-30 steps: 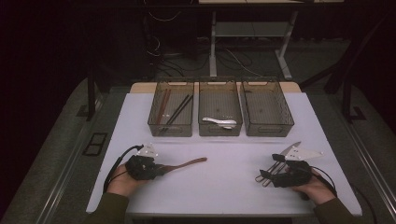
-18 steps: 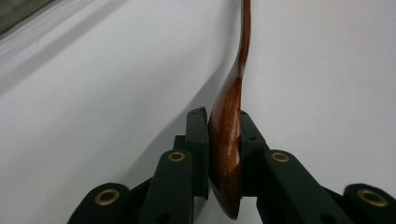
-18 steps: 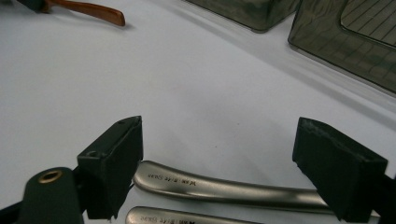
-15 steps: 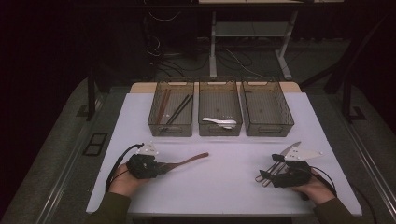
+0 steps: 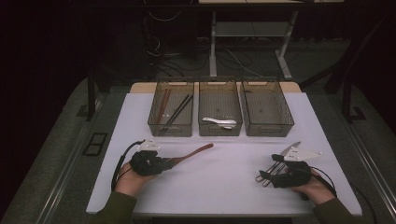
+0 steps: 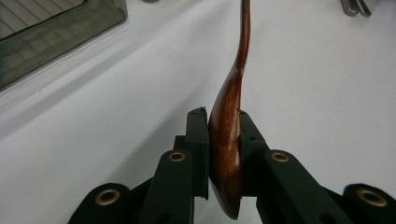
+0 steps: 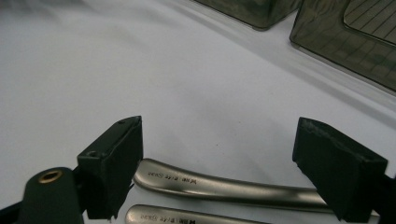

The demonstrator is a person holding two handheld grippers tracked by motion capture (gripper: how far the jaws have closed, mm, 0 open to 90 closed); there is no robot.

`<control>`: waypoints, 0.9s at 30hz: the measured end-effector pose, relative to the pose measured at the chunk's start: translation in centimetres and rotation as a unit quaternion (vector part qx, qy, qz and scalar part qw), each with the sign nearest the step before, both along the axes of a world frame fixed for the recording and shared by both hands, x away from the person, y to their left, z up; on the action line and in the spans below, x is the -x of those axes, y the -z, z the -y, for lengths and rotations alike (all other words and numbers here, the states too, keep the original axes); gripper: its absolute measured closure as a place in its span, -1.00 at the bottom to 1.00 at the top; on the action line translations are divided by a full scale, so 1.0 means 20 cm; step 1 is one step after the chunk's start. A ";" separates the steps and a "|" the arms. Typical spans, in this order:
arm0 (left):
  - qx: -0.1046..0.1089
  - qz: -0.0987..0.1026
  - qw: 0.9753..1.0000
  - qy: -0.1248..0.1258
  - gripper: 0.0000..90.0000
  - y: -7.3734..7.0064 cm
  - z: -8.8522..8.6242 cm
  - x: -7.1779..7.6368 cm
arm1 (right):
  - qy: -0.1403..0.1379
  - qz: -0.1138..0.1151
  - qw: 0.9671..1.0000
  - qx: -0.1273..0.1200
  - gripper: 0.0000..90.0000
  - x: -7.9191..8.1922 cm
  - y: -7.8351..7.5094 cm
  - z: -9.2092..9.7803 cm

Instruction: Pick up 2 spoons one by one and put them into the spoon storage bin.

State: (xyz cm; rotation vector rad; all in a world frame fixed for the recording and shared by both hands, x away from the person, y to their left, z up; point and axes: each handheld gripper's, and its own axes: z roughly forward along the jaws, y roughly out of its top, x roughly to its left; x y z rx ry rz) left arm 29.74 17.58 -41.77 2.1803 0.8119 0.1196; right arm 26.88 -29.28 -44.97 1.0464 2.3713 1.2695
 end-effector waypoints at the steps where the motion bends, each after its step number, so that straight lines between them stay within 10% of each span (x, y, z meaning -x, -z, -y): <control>1: 0.001 -0.001 1.000 -0.001 0.74 0.00 0.00 0.00 | 0.000 0.000 1.000 0.000 -0.64 0.00 0.00 0.00; 27: 0.025 0.019 0.999 0.006 0.74 -0.11 0.13 -0.13 | 0.004 0.000 1.000 -0.004 -0.64 0.00 0.00 0.00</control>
